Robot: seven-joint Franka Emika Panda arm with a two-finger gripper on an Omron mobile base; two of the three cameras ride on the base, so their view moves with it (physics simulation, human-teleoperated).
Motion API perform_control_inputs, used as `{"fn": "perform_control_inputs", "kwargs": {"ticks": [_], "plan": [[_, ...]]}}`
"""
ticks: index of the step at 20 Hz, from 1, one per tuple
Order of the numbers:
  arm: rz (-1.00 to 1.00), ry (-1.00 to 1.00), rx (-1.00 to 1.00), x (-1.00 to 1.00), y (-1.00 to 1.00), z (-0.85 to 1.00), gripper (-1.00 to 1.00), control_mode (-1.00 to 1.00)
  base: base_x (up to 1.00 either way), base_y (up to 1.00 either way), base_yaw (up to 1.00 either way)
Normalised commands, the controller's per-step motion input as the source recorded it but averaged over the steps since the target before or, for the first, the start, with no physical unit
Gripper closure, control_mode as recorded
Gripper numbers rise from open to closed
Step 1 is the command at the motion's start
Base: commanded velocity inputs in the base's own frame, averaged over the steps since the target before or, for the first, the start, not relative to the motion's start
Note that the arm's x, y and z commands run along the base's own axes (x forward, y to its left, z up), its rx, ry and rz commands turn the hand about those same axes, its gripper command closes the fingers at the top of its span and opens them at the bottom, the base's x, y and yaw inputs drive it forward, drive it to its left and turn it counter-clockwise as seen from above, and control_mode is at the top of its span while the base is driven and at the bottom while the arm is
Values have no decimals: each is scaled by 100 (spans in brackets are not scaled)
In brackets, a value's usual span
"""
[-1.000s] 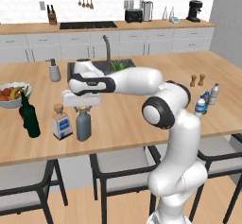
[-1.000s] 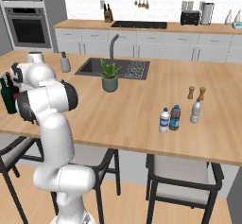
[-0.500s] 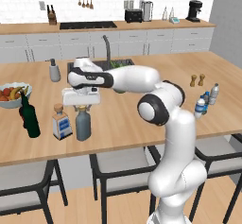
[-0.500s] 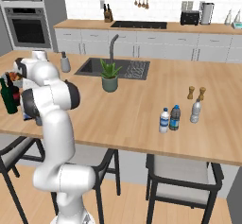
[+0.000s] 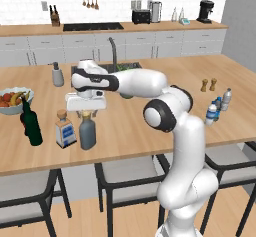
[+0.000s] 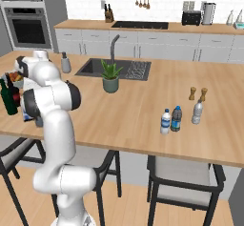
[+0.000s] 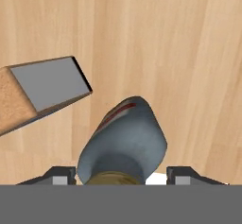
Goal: Move the plastic bottles in the middle to the plastics group, and the glass bottles in the middle to the glass group.
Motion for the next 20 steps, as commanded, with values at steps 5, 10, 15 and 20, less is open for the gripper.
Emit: {"fn": "perform_control_inputs", "kwargs": {"ticks": [5,10,15,20], "plan": [[0,0,0,-17,-2,0,-100,-100,0,0,0],[0,0,0,-4,-2,9,-100,-100,0,0,0],[0,0,0,1,-19,31,-100,-100,0,0,0],[0,-7,0,-14,-58,32,-100,-100,0,0,0]]}}
